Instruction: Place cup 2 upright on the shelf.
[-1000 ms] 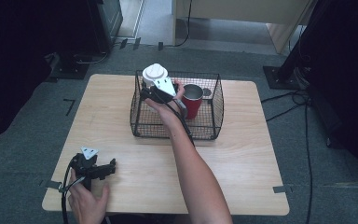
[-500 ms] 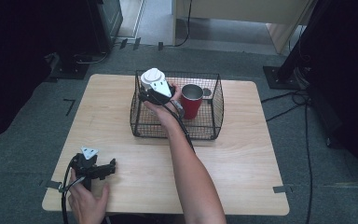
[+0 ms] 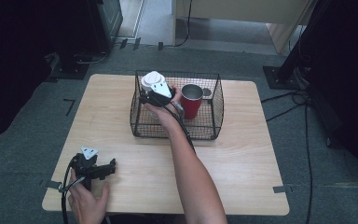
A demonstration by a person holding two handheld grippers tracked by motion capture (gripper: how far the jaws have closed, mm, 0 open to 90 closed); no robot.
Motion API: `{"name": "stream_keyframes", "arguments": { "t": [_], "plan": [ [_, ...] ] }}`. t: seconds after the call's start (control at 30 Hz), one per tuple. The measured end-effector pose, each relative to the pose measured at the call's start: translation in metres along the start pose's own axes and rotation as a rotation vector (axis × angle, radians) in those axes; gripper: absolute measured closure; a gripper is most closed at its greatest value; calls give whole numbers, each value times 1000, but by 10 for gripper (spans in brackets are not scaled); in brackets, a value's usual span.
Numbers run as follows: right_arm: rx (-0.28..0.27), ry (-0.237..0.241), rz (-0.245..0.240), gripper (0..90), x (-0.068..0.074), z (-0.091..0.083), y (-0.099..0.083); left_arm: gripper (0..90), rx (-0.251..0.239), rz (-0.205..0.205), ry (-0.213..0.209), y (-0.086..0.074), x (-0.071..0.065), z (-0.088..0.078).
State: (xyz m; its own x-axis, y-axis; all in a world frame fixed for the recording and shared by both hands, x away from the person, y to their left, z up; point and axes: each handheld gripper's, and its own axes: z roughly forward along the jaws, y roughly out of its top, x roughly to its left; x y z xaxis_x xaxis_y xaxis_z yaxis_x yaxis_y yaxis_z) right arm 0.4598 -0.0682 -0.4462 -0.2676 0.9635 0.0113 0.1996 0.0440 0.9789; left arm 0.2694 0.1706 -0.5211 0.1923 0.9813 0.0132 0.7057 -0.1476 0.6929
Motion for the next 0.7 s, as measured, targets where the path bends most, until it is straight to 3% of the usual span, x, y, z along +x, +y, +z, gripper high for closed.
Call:
{"name": "stream_keyframes", "arguments": {
  "t": [0.2,0.4,0.53,0.7],
  "plan": [
    [24,29,-12,148,-1,-5,0,0,0,0,0,0,0,0],
    [35,70,12,101,-4,-10,-1,0,0,1,0,0,0,0],
    [19,84,7,38,-5,-12,2,0,0,0,0,0,0,0],
    [1,97,-12,32,-7,-14,4,0,0,-1,0,0,0,0]
  ]
}}
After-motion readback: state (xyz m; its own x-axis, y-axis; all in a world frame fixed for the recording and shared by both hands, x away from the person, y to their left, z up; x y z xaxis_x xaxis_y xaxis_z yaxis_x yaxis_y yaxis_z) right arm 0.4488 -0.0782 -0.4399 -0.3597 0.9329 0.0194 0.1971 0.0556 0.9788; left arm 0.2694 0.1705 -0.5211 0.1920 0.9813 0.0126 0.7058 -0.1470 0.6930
